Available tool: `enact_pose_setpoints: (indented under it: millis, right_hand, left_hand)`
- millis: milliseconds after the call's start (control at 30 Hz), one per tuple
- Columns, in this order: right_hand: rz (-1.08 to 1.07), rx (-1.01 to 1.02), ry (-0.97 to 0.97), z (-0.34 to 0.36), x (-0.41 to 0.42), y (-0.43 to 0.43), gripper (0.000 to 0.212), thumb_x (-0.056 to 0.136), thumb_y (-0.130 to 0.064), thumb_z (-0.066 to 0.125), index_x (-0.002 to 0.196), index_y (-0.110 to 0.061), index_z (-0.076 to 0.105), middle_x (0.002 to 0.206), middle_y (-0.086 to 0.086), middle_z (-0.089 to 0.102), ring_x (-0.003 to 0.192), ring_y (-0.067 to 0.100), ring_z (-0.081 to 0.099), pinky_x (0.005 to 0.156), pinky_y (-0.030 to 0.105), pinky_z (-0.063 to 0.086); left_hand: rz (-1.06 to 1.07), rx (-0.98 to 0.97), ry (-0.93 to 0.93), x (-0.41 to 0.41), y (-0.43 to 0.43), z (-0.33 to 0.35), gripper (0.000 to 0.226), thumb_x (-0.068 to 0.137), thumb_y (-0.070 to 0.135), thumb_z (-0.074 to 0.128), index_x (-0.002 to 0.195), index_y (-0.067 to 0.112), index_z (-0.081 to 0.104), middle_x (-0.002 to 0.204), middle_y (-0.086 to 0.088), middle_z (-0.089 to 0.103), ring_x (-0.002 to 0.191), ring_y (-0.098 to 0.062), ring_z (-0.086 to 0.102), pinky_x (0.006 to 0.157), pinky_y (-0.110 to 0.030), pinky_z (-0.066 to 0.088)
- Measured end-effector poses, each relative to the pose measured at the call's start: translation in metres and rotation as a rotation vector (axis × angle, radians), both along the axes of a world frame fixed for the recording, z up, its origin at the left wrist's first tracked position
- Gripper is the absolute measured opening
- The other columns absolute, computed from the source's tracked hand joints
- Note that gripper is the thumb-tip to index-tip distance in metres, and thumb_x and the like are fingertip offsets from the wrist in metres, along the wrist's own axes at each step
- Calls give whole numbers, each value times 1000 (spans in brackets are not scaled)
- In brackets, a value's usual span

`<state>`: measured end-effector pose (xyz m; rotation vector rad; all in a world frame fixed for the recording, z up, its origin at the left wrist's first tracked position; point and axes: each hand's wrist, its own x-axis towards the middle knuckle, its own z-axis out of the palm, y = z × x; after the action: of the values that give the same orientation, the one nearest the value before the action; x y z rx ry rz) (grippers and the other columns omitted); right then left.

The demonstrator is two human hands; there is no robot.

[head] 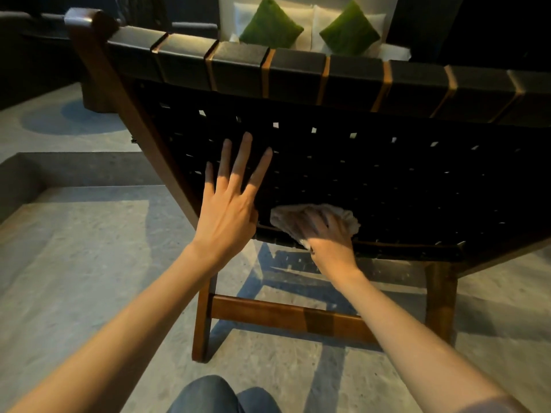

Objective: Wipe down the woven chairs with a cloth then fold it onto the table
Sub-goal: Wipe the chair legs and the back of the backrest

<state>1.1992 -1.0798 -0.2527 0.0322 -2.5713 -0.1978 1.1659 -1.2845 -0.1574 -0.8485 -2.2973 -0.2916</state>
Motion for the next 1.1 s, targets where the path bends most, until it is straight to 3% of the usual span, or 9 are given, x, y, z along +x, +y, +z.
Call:
enact_pose_setpoints:
  millis: [167, 367, 433, 500, 567, 667, 800, 967, 1100]
  right_hand:
    - [-140, -205, -337, -31, 3, -8, 59, 88, 0, 54, 142, -21, 41, 146, 5, 39, 131, 28, 37, 106, 36, 34]
    - [-70, -223, -593, 29, 21, -5, 57, 95, 3, 43, 143, -26, 39, 146, 1, 42, 126, 27, 44, 91, 38, 46]
    - [32, -103, -382, 49, 47, -16, 67, 89, 8, 48, 146, -26, 36, 147, 0, 38, 133, 29, 36, 94, 39, 45]
    - [220, 47, -2, 71, 68, -28, 64, 82, 13, 54, 139, -14, 48, 135, 9, 54, 118, 35, 47, 87, 40, 48]
    - [374, 133, 376, 94, 77, -34, 45, 89, 11, 48, 130, -7, 57, 125, 14, 61, 106, 32, 46, 87, 40, 46]
    - [351, 205, 669, 133, 70, -51, 44, 88, 8, 60, 129, -8, 55, 126, 11, 62, 101, 27, 46, 84, 37, 50]
    - [292, 251, 777, 162, 46, -74, 40, 88, 10, 60, 124, -7, 62, 122, 9, 65, 97, 23, 46, 77, 32, 52]
    - [269, 224, 887, 160, 30, -68, 42, 82, 7, 69, 120, -10, 65, 113, 3, 69, 97, 23, 43, 73, 33, 50]
    - [218, 247, 878, 162, 18, -68, 33, 88, 3, 62, 117, -13, 68, 103, 4, 72, 92, 28, 47, 78, 37, 51]
  left_hand:
    - [-10, -9, -12, 1, -5, -2, 94, 81, 7, 61, 151, 22, 0, 156, -8, -12, 145, -32, -10, 115, -57, 6]
    - [-23, 14, -73, 15, -15, 1, 91, 82, 6, 59, 151, 22, 3, 159, -7, 2, 146, -29, 4, 115, -55, 16]
    - [-22, 125, -67, 22, -23, -1, 88, 80, 2, 63, 151, 18, 12, 147, -16, 33, 125, -36, 42, 95, -47, 44]
    - [39, 266, -16, 28, -35, -3, 86, 79, 1, 67, 149, 13, 19, 118, -23, 48, 85, -32, 50, 65, -39, 48]
    - [110, 343, 32, 30, -49, -8, 85, 80, 6, 69, 147, 12, 17, 114, -21, 41, 87, -32, 42, 69, -42, 46]
    - [186, 474, -21, 25, -64, -6, 84, 88, 21, 65, 149, 9, 9, 140, -16, 21, 120, -30, 27, 99, -41, 36]
    - [159, 532, -57, 14, -76, 15, 86, 92, 33, 58, 148, 2, 1, 155, -24, -3, 145, -30, 4, 101, -31, 37]
    - [142, 420, -140, -4, -84, 34, 92, 94, 32, 57, 141, 19, -21, 157, -10, -16, 130, -33, 40, 84, -42, 52]
    - [130, 438, -108, -18, -85, 34, 79, 100, 26, 46, 138, 18, -22, 158, -12, -11, 133, -36, 37, 81, -43, 51]
